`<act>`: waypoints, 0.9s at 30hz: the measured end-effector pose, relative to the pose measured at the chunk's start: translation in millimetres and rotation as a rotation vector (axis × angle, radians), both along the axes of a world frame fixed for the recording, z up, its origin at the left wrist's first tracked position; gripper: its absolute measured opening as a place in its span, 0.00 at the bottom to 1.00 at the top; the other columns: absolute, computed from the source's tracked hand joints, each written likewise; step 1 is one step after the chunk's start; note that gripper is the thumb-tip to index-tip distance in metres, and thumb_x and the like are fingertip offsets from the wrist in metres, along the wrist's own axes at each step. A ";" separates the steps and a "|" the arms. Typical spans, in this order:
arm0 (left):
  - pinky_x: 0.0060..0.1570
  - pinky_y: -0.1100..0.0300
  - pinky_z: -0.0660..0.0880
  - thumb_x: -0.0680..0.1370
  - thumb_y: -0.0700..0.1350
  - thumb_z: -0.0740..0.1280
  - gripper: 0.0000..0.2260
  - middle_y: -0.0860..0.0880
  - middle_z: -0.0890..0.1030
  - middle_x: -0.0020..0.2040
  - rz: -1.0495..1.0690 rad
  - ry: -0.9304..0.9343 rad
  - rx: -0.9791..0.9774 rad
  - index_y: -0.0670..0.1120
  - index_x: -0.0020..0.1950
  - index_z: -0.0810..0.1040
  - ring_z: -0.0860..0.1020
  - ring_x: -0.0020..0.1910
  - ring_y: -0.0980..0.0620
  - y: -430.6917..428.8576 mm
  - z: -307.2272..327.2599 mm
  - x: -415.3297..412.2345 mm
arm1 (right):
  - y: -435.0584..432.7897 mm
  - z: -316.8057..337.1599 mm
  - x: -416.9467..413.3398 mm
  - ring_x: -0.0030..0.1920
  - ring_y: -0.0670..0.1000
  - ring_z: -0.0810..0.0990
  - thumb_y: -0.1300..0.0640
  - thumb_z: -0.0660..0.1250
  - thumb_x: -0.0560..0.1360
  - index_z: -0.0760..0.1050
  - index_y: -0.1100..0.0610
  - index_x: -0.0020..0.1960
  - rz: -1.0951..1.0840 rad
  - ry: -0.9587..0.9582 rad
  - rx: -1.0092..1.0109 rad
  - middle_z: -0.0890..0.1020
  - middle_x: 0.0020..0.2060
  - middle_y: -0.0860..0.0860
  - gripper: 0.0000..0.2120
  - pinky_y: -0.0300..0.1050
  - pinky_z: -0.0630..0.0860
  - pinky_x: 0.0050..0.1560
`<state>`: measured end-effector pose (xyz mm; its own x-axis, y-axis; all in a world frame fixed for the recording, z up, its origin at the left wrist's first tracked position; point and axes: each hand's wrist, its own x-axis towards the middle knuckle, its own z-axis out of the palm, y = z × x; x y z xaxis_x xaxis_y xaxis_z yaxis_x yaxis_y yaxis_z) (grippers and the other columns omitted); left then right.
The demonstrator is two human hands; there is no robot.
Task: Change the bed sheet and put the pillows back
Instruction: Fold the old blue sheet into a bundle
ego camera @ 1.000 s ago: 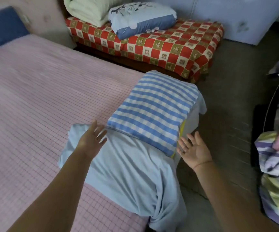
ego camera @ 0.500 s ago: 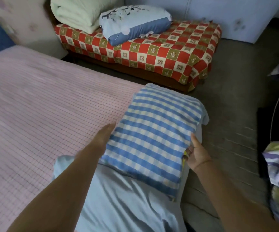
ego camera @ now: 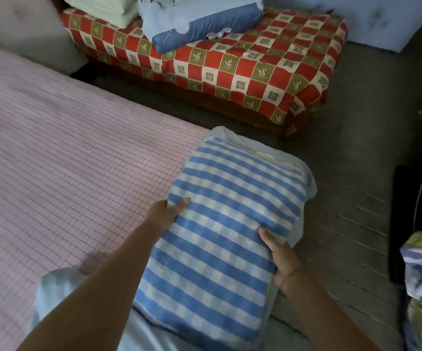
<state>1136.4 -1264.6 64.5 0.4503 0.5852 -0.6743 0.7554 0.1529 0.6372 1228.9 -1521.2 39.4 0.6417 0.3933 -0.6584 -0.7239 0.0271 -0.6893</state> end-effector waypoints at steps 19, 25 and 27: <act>0.41 0.56 0.81 0.73 0.59 0.72 0.19 0.50 0.86 0.42 0.074 -0.512 0.084 0.47 0.55 0.80 0.85 0.40 0.51 -18.6 211.1 -14.2 | 3.5 190.6 -0.4 0.53 0.52 0.84 0.43 0.76 0.61 0.72 0.55 0.68 0.072 -0.081 0.410 0.83 0.57 0.53 0.38 0.49 0.82 0.43; 0.34 0.59 0.79 0.74 0.57 0.71 0.14 0.52 0.86 0.38 0.071 -0.551 0.108 0.48 0.50 0.80 0.84 0.35 0.53 -51.9 230.1 -109.0 | -25.9 217.3 -102.3 0.43 0.48 0.85 0.51 0.66 0.75 0.76 0.52 0.56 0.024 -0.171 0.464 0.86 0.47 0.49 0.11 0.45 0.82 0.36; 0.37 0.58 0.79 0.74 0.58 0.71 0.15 0.51 0.86 0.39 0.062 -0.546 0.107 0.47 0.51 0.80 0.85 0.36 0.52 -61.0 228.1 -136.1 | -35.9 215.8 -131.5 0.43 0.49 0.85 0.51 0.63 0.75 0.76 0.51 0.56 0.016 -0.154 0.434 0.86 0.46 0.48 0.11 0.46 0.82 0.37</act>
